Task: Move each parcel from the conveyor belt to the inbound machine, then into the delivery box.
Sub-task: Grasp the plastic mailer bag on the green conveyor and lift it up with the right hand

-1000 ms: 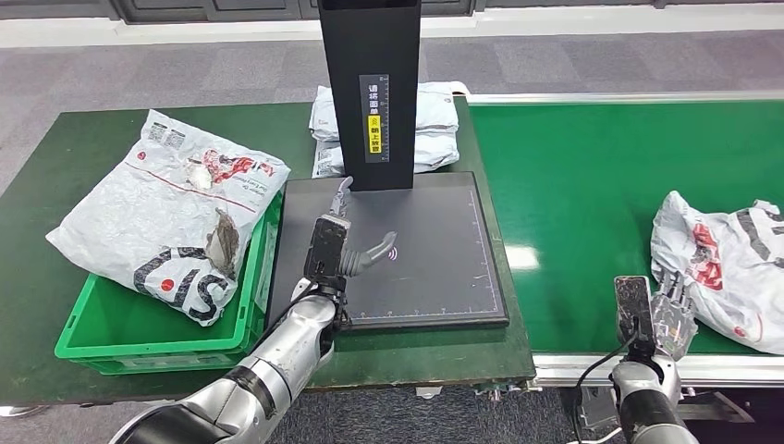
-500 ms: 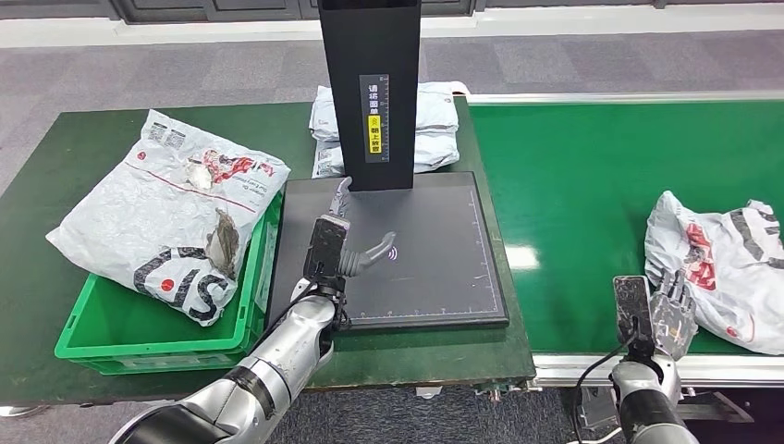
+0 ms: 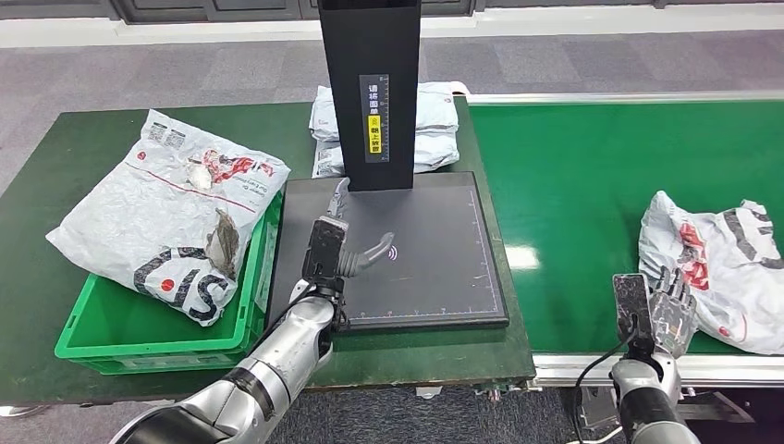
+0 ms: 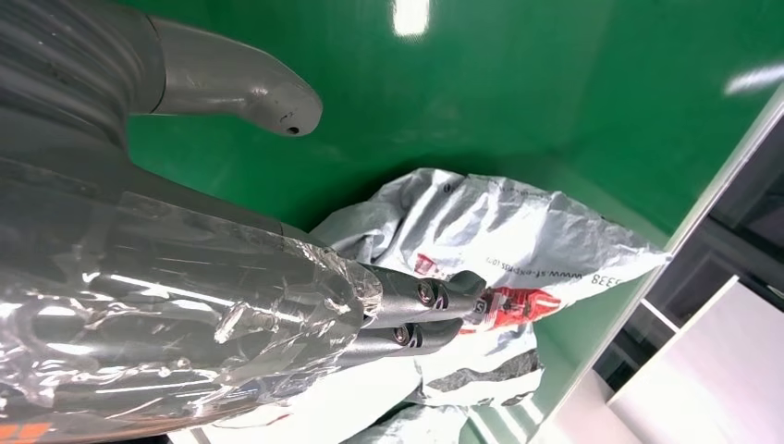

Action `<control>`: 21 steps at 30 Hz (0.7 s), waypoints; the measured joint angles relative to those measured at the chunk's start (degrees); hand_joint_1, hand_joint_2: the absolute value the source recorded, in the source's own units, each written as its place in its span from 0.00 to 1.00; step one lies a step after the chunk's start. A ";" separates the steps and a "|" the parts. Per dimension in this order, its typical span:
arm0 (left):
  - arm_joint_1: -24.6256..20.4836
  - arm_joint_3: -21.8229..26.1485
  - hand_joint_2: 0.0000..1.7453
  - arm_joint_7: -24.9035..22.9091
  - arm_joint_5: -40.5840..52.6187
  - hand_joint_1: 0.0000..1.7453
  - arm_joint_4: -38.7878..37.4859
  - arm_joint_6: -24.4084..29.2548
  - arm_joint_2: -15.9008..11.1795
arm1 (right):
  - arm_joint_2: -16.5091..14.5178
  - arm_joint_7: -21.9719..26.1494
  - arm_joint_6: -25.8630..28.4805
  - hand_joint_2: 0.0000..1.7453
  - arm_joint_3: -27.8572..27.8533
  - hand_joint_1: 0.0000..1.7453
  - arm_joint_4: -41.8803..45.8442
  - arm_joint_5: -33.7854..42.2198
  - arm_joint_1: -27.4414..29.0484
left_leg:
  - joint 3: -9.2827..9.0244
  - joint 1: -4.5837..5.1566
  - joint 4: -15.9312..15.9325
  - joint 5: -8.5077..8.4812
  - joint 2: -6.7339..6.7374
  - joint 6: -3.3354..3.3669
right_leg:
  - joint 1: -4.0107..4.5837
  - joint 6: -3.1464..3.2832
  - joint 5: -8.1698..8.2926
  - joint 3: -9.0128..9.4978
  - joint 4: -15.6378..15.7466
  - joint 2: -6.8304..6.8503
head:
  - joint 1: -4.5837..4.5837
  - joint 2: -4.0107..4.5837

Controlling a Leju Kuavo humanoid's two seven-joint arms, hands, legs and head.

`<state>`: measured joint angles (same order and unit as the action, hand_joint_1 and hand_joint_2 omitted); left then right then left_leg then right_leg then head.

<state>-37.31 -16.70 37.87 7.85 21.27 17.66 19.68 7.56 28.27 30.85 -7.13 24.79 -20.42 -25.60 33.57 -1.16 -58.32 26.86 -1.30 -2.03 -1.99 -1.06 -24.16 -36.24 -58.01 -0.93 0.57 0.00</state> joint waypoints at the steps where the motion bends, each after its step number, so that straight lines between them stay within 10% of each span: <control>1: 0.03 0.00 1.00 0.03 0.00 0.00 0.01 0.03 -0.01 | 0.00 -0.02 0.14 1.00 0.00 0.00 -0.03 -0.03 -0.05 | 0.00 0.00 0.00 0.00 0.00 0.00 | 0.00 0.00 0.00 0.00 0.00 0.00 | 0.00 0.00; 21: 0.11 0.00 1.00 0.05 0.02 0.00 0.02 0.14 -0.03 | -0.04 -1.13 0.69 1.00 -0.01 0.00 -0.20 -0.93 -0.30 | 0.00 0.00 0.00 0.00 0.00 0.00 | 0.00 0.00 0.00 0.00 0.00 0.00 | 0.00 0.00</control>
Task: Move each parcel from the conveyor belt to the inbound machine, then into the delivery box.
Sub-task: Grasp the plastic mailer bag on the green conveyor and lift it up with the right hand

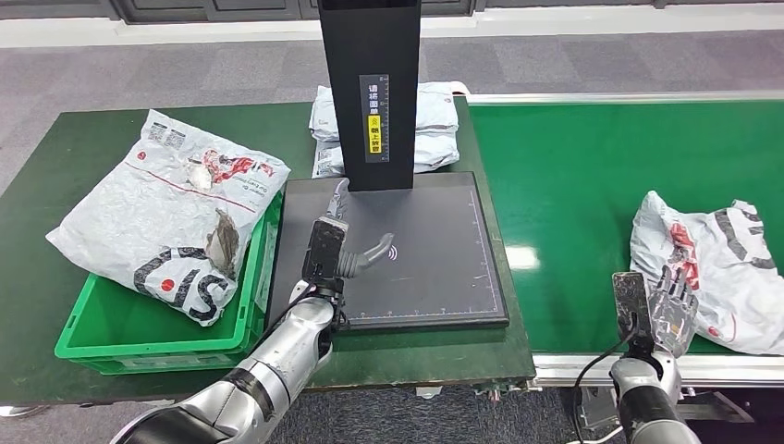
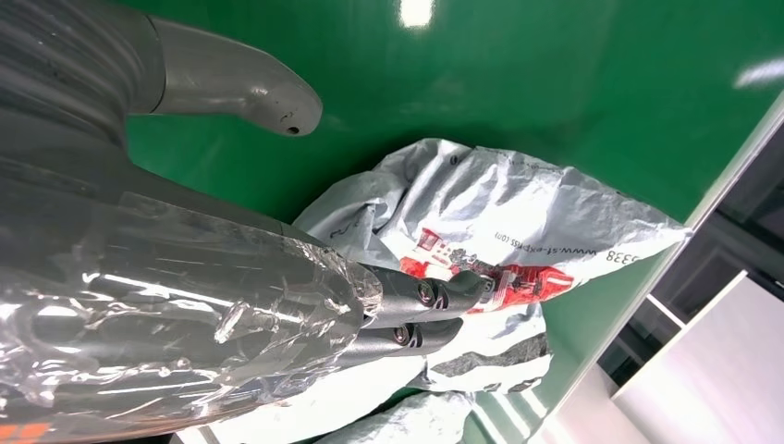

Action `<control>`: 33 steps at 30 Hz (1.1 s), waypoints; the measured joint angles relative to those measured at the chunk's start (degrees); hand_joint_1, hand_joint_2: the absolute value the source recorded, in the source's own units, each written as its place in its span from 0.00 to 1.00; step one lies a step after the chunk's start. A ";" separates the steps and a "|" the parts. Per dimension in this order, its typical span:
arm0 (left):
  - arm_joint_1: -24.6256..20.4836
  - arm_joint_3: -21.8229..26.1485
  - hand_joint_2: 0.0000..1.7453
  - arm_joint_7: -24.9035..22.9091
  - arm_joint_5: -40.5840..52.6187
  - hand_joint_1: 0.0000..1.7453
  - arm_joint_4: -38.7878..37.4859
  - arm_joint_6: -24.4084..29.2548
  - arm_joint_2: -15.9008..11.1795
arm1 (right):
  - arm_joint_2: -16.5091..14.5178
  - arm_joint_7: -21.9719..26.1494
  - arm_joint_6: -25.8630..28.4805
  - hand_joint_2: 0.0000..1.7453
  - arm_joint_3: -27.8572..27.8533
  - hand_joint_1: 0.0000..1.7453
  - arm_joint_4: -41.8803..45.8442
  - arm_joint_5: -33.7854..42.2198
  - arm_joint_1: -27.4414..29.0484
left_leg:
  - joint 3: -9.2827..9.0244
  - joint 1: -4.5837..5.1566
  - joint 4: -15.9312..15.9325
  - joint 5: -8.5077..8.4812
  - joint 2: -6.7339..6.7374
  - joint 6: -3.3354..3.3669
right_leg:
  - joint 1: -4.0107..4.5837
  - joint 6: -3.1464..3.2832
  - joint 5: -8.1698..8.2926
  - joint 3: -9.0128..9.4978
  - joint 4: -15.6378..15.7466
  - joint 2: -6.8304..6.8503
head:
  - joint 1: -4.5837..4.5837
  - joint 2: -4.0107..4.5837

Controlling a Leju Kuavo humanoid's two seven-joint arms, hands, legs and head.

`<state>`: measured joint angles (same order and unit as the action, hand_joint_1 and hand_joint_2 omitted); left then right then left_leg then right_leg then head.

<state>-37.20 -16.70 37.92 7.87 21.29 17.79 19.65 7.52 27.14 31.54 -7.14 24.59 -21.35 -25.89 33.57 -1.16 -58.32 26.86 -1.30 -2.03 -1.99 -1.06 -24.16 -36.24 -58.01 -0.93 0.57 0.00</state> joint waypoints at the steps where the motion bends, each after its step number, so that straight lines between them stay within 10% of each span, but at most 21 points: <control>1: 0.00 0.00 1.00 0.01 0.01 0.00 0.00 0.03 0.00 | 0.00 -0.05 -0.01 1.00 -0.01 0.00 -0.01 -0.08 -0.02 | 0.00 0.00 0.00 0.00 0.00 0.00 | 0.00 0.00 0.00 0.00 0.00 0.00 | 0.00 0.00; 33: 0.06 0.00 1.00 0.17 0.13 0.00 0.01 0.25 -0.02 | 0.01 -1.13 1.04 1.00 -0.52 0.00 -0.19 -0.83 -0.01 | 0.00 0.00 0.00 0.00 0.00 0.00 | 0.00 0.00 0.00 -0.01 0.00 0.00 | 0.00 0.00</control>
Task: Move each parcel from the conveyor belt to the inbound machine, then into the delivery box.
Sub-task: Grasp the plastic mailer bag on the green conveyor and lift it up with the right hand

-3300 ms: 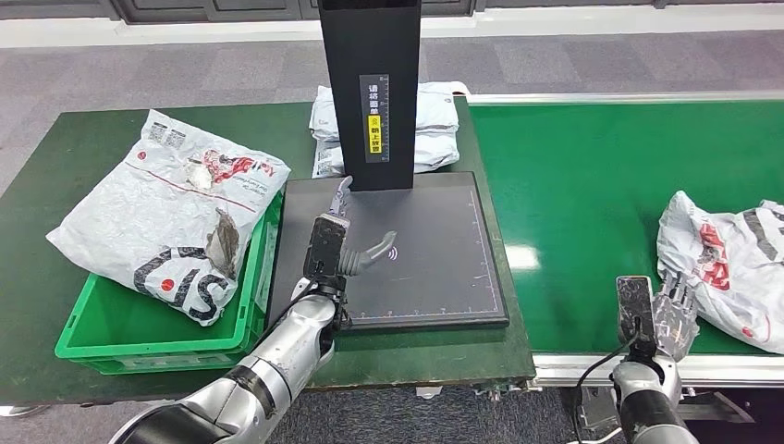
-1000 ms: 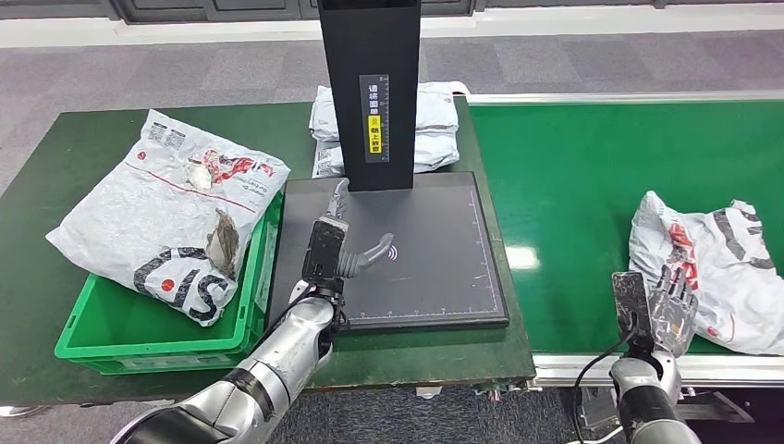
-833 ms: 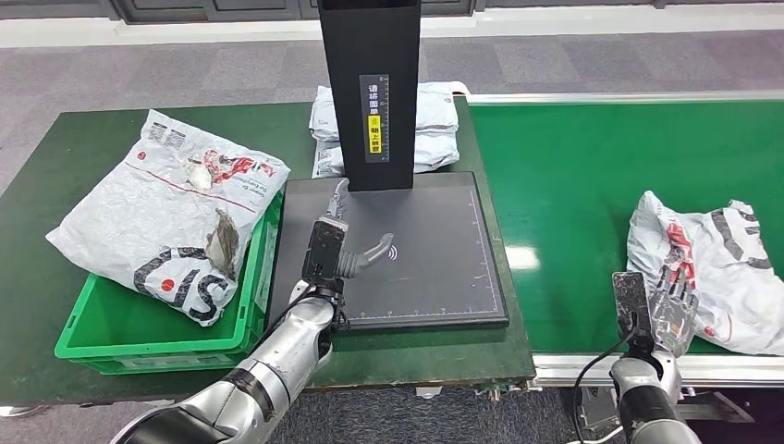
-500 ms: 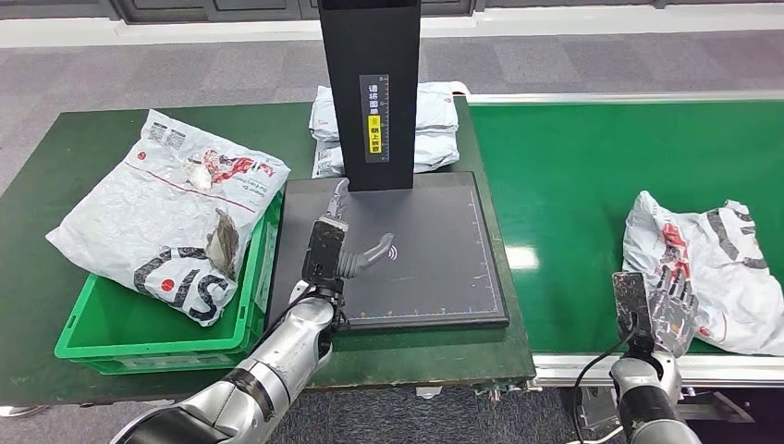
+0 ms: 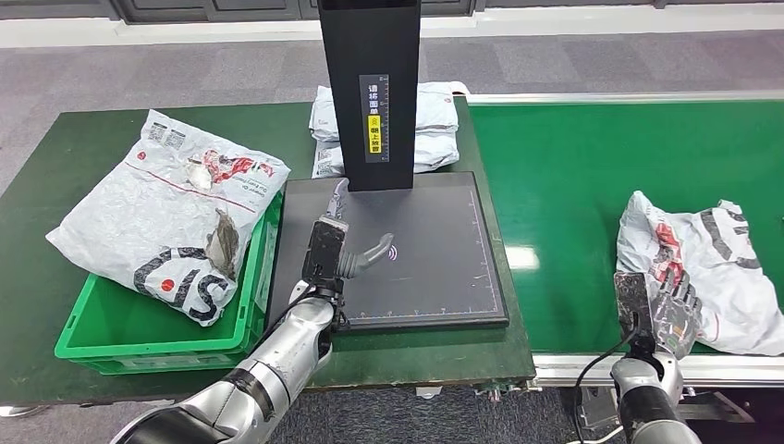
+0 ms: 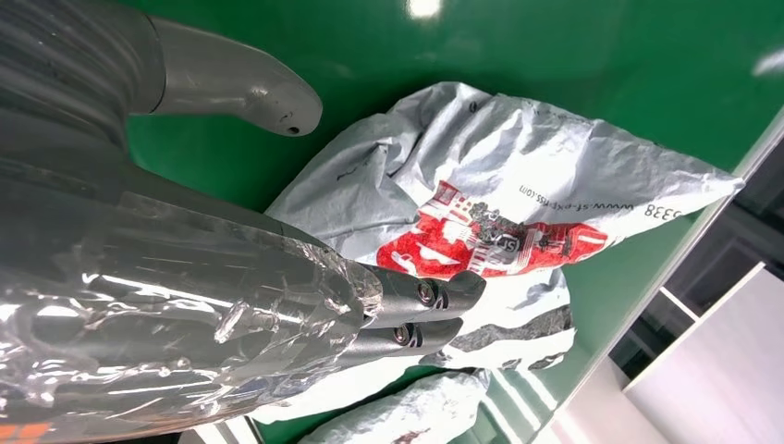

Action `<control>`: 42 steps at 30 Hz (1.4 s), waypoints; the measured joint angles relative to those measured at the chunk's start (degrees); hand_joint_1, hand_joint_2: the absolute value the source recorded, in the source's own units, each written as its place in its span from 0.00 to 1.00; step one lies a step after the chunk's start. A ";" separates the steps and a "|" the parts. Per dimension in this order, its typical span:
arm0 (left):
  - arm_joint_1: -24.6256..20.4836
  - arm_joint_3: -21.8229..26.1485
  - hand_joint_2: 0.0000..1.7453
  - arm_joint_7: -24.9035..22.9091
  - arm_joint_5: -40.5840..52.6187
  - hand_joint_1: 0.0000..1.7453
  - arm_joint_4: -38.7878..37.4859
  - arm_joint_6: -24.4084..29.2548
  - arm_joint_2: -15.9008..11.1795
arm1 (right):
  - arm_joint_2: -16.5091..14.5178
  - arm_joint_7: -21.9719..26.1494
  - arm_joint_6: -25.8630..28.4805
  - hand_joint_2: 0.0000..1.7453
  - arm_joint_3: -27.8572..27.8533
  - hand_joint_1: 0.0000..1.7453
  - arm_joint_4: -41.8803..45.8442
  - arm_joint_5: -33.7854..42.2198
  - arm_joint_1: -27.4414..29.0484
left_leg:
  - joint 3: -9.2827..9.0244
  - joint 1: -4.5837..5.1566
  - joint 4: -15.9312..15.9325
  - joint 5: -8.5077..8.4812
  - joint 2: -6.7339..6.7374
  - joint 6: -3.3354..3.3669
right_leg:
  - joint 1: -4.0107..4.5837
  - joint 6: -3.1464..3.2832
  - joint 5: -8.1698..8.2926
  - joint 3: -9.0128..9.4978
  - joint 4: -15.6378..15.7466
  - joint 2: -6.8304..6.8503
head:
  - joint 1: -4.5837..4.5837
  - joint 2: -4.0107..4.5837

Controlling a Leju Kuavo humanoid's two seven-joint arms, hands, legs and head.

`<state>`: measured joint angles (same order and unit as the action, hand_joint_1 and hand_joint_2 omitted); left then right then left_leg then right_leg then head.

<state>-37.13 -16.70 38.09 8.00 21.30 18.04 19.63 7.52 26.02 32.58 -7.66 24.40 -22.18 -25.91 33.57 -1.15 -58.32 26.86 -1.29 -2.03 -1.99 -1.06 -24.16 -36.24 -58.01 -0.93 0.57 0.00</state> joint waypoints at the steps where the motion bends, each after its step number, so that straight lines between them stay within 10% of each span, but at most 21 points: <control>1: 0.01 0.00 1.00 0.01 0.00 0.00 0.01 0.01 0.00 | 0.00 -0.01 0.01 1.00 -0.01 0.00 -0.01 -0.03 0.00 | 0.00 0.00 0.00 0.00 0.00 0.00 | 0.00 0.00 0.00 0.00 0.00 0.00 | 0.00 0.00; 29: 0.36 0.26 1.00 0.05 -0.69 0.00 0.45 -1.36 0.55 | 3.79 -12.80 -9.17 1.00 -0.10 0.00 -1.62 -4.81 0.69 | 0.02 0.07 0.00 0.02 -0.01 0.03 | -0.07 -0.01 -0.01 -0.02 0.01 0.02 | 0.00 0.00; 34: 0.37 0.26 1.00 0.03 -0.75 0.00 0.44 -1.46 0.79 | 4.98 -13.29 -9.61 1.00 -0.11 1.00 -2.00 -5.14 0.95 | 0.01 0.07 -0.01 0.03 0.00 0.04 | -0.08 -0.02 -0.01 -0.03 0.01 0.01 | 0.00 0.00; 42: 0.49 0.54 1.00 0.62 -2.94 0.00 0.44 -1.99 0.93 | 7.00 -13.17 -11.31 1.00 -0.10 1.00 -2.39 -6.27 0.93 | 0.02 0.08 -0.01 0.03 -0.01 0.04 | -0.09 -0.03 -0.01 -0.01 0.01 0.02 | 0.00 0.00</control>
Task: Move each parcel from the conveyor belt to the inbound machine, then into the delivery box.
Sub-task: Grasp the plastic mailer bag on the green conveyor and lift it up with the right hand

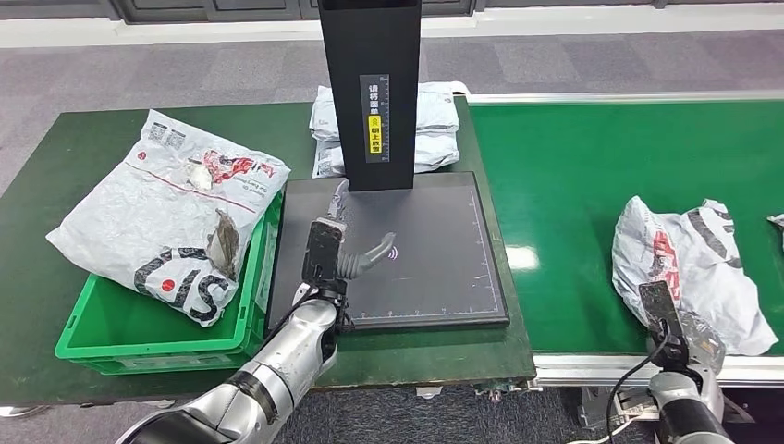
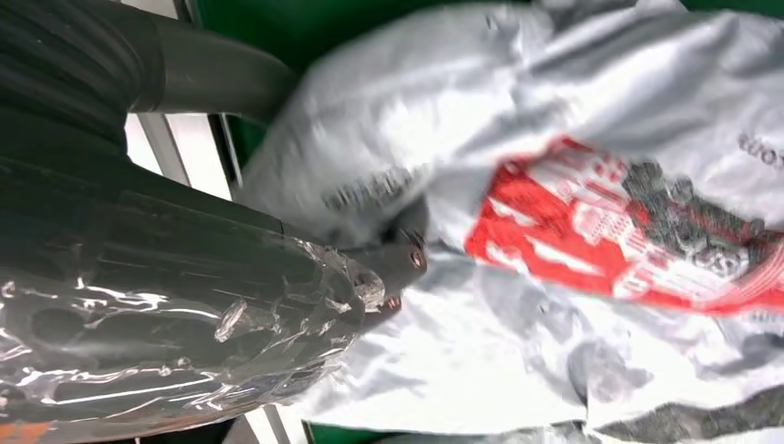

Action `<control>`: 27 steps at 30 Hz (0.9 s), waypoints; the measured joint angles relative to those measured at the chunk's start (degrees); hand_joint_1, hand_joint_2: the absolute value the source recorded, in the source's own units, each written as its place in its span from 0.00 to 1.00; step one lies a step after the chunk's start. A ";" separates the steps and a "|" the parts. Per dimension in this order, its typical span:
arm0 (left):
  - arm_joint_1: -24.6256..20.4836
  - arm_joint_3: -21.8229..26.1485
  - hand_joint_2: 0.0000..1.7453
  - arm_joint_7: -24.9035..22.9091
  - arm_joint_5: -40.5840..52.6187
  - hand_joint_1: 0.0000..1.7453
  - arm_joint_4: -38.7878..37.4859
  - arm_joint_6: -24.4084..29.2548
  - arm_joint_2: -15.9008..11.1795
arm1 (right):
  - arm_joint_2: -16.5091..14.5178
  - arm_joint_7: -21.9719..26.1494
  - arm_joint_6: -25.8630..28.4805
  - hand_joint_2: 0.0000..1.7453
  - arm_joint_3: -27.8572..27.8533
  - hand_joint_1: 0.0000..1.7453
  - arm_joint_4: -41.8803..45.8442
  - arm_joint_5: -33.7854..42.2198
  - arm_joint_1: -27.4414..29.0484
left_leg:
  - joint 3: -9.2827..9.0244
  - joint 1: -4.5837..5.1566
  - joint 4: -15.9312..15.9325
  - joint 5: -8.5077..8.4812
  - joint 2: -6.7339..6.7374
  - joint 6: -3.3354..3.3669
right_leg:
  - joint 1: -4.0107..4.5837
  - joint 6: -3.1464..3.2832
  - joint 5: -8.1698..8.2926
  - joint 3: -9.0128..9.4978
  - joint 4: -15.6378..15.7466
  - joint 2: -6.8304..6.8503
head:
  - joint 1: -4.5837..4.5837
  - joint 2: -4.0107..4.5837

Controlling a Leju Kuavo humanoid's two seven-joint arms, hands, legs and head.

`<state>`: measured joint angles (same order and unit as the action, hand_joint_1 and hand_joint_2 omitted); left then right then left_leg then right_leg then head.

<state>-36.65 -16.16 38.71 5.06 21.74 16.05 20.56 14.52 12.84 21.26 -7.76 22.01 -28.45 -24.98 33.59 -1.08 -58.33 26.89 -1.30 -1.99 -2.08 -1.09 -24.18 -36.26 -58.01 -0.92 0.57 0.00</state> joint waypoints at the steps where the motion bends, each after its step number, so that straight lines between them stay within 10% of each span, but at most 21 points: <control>1: 0.04 0.18 1.00 0.19 -0.24 0.00 0.00 -0.01 -0.01 | 0.20 0.10 -0.07 1.00 0.00 1.00 -0.01 -0.22 -0.07 | 0.00 0.00 0.00 0.00 0.00 0.00 | 0.00 0.00 0.00 0.00 0.00 0.00 | 0.00 0.00; 18: 0.53 0.75 1.00 0.89 -0.38 0.00 0.01 0.08 -0.03 | 0.47 4.72 2.17 1.00 -0.21 1.00 -0.04 1.19 -1.16 | 0.01 0.00 0.00 0.00 -0.01 0.00 | 0.00 0.00 0.00 0.00 0.00 0.01 | 0.00 0.00; 27: 0.52 0.75 1.00 0.93 -0.62 0.00 -0.03 0.08 0.05 | -0.12 17.04 4.14 1.00 -2.22 1.00 0.71 6.43 -1.28 | 0.17 0.00 0.01 0.00 -0.01 0.00 | 0.00 0.00 0.00 0.01 -0.01 0.01 | 0.00 0.00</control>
<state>-36.13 -15.41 39.64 4.44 21.72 16.13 20.61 14.41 29.88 25.40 -9.98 22.72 -22.02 -26.26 33.76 -1.08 -58.32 26.89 -1.31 -1.99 -2.08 -1.09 -24.18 -36.24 -58.01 -0.91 0.57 0.00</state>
